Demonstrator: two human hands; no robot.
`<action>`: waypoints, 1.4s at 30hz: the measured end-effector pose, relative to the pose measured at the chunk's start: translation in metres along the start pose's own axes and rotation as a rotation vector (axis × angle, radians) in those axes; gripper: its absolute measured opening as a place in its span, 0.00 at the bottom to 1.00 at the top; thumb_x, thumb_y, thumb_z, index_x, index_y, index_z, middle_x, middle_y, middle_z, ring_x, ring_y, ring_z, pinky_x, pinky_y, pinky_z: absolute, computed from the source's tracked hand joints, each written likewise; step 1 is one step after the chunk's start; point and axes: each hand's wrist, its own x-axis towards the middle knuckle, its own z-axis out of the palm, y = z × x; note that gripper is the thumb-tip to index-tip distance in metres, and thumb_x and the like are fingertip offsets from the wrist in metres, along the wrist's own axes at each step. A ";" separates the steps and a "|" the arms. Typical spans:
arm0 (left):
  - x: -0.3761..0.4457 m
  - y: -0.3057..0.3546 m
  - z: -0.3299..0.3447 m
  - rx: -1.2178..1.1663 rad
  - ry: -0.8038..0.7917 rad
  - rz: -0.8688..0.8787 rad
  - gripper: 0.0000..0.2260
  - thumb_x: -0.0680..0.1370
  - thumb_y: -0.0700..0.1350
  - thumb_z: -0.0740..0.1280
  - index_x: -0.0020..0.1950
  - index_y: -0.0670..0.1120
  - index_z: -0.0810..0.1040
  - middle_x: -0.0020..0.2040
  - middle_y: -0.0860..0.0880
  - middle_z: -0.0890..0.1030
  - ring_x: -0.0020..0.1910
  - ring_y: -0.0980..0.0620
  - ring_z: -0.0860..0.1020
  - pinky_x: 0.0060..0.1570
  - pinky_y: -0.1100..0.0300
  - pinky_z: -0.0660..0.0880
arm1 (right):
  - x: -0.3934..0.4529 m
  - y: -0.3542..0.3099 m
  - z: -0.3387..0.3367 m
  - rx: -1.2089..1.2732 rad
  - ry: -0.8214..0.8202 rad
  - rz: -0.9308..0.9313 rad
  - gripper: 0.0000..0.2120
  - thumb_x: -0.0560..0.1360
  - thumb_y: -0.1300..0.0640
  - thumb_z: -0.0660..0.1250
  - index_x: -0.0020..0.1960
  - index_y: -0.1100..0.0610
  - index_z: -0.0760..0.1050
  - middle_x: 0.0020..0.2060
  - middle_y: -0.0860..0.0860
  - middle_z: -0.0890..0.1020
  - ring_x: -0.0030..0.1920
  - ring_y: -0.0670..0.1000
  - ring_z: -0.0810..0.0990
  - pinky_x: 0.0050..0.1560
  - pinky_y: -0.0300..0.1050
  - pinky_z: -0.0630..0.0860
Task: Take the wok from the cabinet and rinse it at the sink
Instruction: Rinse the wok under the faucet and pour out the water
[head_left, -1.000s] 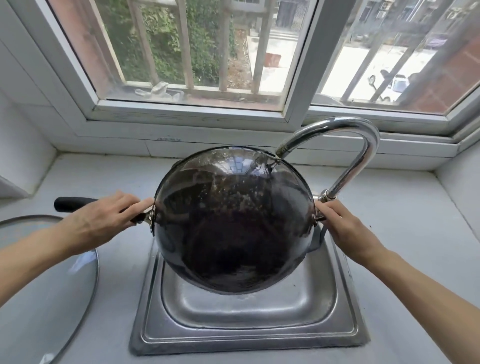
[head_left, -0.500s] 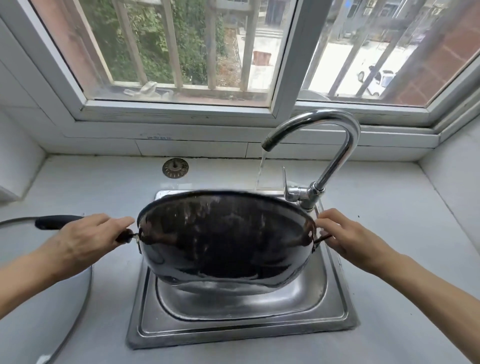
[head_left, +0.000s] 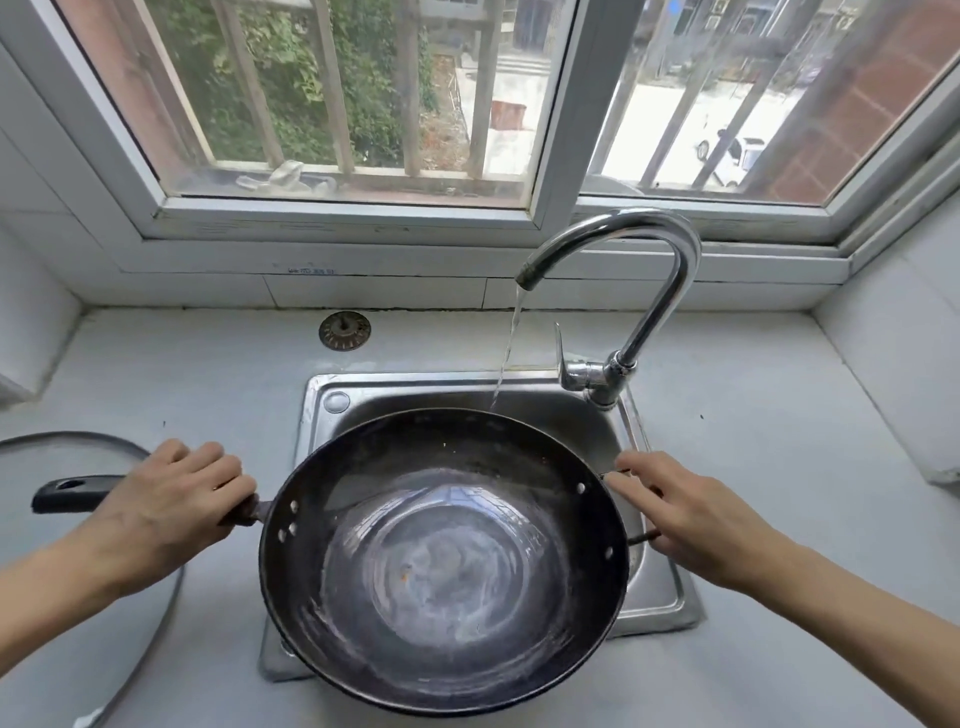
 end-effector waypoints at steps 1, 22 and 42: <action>0.002 0.000 -0.001 -0.027 -0.019 -0.009 0.07 0.70 0.46 0.57 0.39 0.48 0.75 0.36 0.49 0.75 0.37 0.43 0.75 0.36 0.49 0.65 | 0.000 -0.003 0.001 -0.002 0.015 -0.005 0.36 0.51 0.73 0.71 0.58 0.60 0.75 0.55 0.57 0.75 0.45 0.56 0.77 0.34 0.42 0.76; 0.028 0.009 0.009 0.001 -0.273 -0.154 0.23 0.55 0.42 0.81 0.42 0.48 0.72 0.37 0.47 0.74 0.35 0.41 0.74 0.32 0.48 0.67 | 0.014 0.008 0.038 -0.003 -0.278 0.259 0.46 0.49 0.59 0.77 0.66 0.56 0.69 0.63 0.53 0.72 0.63 0.57 0.72 0.59 0.50 0.76; 0.052 -0.015 0.008 -0.354 -0.756 -0.190 0.10 0.73 0.52 0.67 0.48 0.58 0.66 0.51 0.57 0.72 0.51 0.56 0.72 0.50 0.61 0.70 | 0.062 0.038 0.017 0.164 -0.727 0.289 0.51 0.60 0.38 0.79 0.76 0.51 0.59 0.68 0.49 0.67 0.67 0.54 0.68 0.69 0.49 0.67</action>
